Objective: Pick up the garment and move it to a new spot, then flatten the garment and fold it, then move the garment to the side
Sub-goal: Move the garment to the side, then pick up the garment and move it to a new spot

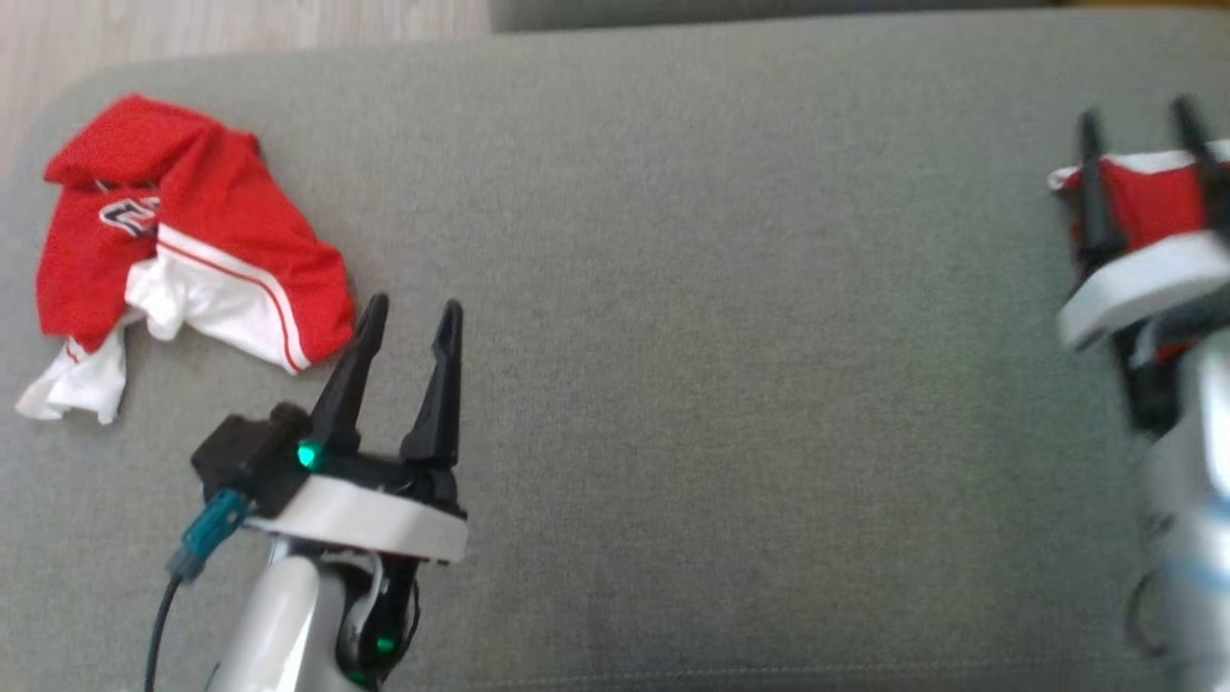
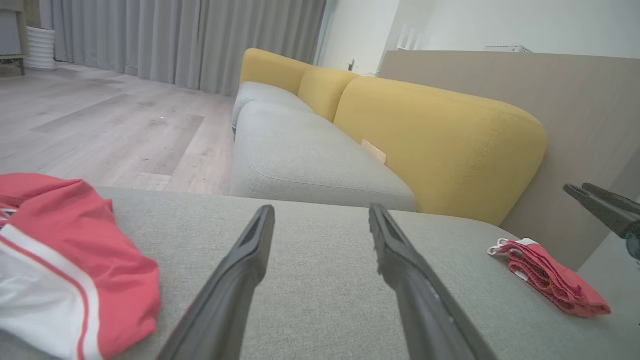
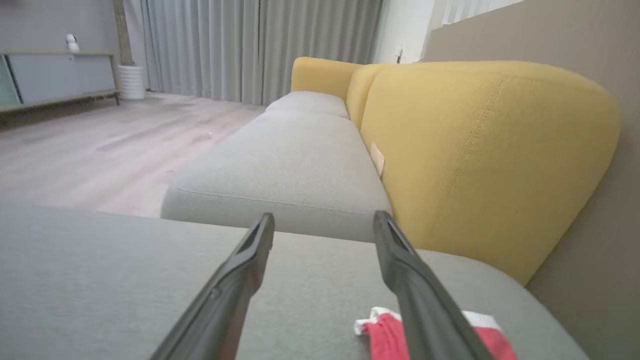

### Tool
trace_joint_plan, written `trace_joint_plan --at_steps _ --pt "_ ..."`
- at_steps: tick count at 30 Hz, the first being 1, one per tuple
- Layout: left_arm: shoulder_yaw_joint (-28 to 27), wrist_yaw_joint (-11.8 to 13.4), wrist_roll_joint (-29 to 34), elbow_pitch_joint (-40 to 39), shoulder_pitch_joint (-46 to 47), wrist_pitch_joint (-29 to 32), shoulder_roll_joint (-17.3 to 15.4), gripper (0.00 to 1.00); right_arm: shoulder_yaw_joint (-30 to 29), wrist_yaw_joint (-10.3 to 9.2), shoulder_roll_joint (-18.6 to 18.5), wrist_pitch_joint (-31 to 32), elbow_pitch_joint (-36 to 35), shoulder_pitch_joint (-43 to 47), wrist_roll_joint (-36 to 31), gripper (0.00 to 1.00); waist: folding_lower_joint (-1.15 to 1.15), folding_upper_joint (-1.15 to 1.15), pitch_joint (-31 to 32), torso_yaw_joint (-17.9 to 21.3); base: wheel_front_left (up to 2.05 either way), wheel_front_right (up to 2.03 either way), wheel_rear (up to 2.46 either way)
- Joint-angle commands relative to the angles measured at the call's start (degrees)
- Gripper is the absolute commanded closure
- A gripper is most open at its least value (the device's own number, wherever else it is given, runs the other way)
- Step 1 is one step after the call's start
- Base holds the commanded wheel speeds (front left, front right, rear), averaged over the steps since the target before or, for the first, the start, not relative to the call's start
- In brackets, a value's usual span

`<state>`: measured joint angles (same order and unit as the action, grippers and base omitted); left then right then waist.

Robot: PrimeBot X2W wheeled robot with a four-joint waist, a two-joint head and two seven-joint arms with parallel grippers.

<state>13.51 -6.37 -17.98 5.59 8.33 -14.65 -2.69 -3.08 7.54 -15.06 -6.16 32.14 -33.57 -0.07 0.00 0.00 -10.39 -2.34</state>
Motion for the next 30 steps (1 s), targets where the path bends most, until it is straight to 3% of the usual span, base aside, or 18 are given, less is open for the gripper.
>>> trace_joint_plan --at_steps 1,8,10,20,30 --pt "-2.7 0.6 -0.2 -2.4 -0.1 -0.3 -0.2 0.0 1.6 -0.05 1.9 -1.0 -4.5 2.4 1.9 0.0 0.0 0.0 2.5 0.5 0.0 0.0 0.0" --pt "-4.1 1.0 0.1 -2.8 -2.9 -0.3 -0.2 0.0 4.6 -0.05 10.4 -2.8 -12.0 13.7 5.8 0.0 0.0 0.0 6.6 0.5 0.0 0.0 0.0" --pt "-4.2 1.0 0.2 -2.7 -3.6 -0.3 -0.2 0.0 5.0 -0.05 11.3 -3.4 -13.1 16.2 6.4 0.0 0.0 0.0 7.5 0.4 0.0 0.0 0.0" --pt "-3.9 1.5 0.1 -2.3 -7.7 -0.3 -0.2 0.0 6.7 -0.05 12.2 -6.8 -15.4 25.6 11.6 0.0 0.0 0.0 10.8 0.6 0.0 0.0 0.0" --pt "-2.7 1.4 -0.1 -1.3 -9.1 -0.3 -0.2 0.0 6.9 -0.05 12.2 -8.4 -16.6 29.3 12.6 0.0 0.0 0.0 11.5 0.9 0.0 0.0 0.0"
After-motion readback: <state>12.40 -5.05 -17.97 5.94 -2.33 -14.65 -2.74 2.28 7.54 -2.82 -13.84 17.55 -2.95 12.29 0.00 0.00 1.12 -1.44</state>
